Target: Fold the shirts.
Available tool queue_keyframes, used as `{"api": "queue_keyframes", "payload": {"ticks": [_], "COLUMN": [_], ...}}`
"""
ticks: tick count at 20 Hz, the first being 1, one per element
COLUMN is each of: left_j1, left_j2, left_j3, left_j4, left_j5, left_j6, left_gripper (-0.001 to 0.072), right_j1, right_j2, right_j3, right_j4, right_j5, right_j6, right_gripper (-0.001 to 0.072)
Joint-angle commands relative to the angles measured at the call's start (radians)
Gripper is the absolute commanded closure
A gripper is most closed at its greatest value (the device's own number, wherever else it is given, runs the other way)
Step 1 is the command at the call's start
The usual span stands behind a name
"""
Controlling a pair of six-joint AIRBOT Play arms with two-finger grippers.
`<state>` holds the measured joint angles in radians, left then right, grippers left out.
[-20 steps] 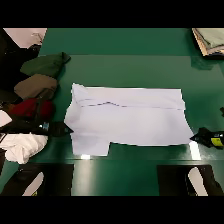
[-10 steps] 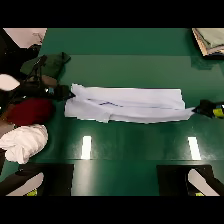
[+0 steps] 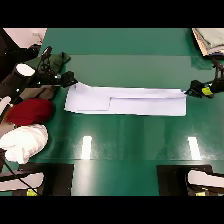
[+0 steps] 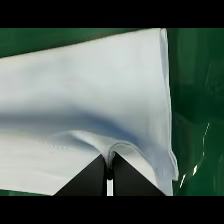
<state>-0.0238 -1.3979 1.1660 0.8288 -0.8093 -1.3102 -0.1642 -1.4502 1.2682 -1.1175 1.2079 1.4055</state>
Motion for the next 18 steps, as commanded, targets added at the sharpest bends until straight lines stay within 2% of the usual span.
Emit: {"api": "queue_keyframes", "payload": {"ticks": [1,2,3,4,5,6,7,9,11,14,18], "left_j1": [0.001,0.001,0.001,0.001,0.001,0.001,0.001,-0.006,-0.028,-0.093,-0.159], "left_j2": [-0.032,-0.032,-0.032,-0.032,-0.032,-0.03,-0.03,-0.03,-0.031,-0.031,-0.034], "left_j3": [0.018,0.021,0.025,0.033,0.043,0.056,0.069,0.074,0.073,0.073,0.073], "left_j4": [-0.012,-0.021,-0.023,-0.025,-0.026,-0.025,-0.025,-0.03,-0.024,-0.021,-0.019], "left_j5": [0.089,0.095,0.091,0.073,0.042,0.0,-0.049,-0.13,-0.18,-0.193,-0.172], "left_j6": [-0.001,-0.002,-0.002,-0.002,-0.002,0.001,0.002,0.002,0.01,0.01,0.004], "left_gripper": [0.0268,0.0149,0.015,0.015,0.017,0.0237,0.0339,0.066,0.0683,0.0683,0.0684], "right_j1": [0.028,0.032,0.031,0.024,0.013,-0.001,-0.018,-0.076,-0.142,-0.233,-0.28], "right_j2": [-0.12,-0.142,-0.163,-0.18,-0.188,-0.187,-0.183,-0.179,-0.18,-0.191,-0.271], "right_j3": [0.101,0.125,0.152,0.182,0.208,0.222,0.225,0.206,0.147,0.037,-0.004], "right_j4": [0.002,0.011,0.042,0.067,0.08,0.072,0.071,0.072,0.077,0.089,0.302], "right_j5": [-0.042,-0.05,-0.041,-0.015,0.026,0.071,0.118,0.221,0.261,0.2,0.222], "right_j6": [0.07,0.071,0.07,0.067,0.048,0.001,-0.038,-0.101,-0.145,-0.188,-0.334], "right_gripper": [0.0675,0.0465,0.0245,0.0214,0.0214,0.0214,0.0214,0.0214,0.0212,0.0199,0.0203]}}
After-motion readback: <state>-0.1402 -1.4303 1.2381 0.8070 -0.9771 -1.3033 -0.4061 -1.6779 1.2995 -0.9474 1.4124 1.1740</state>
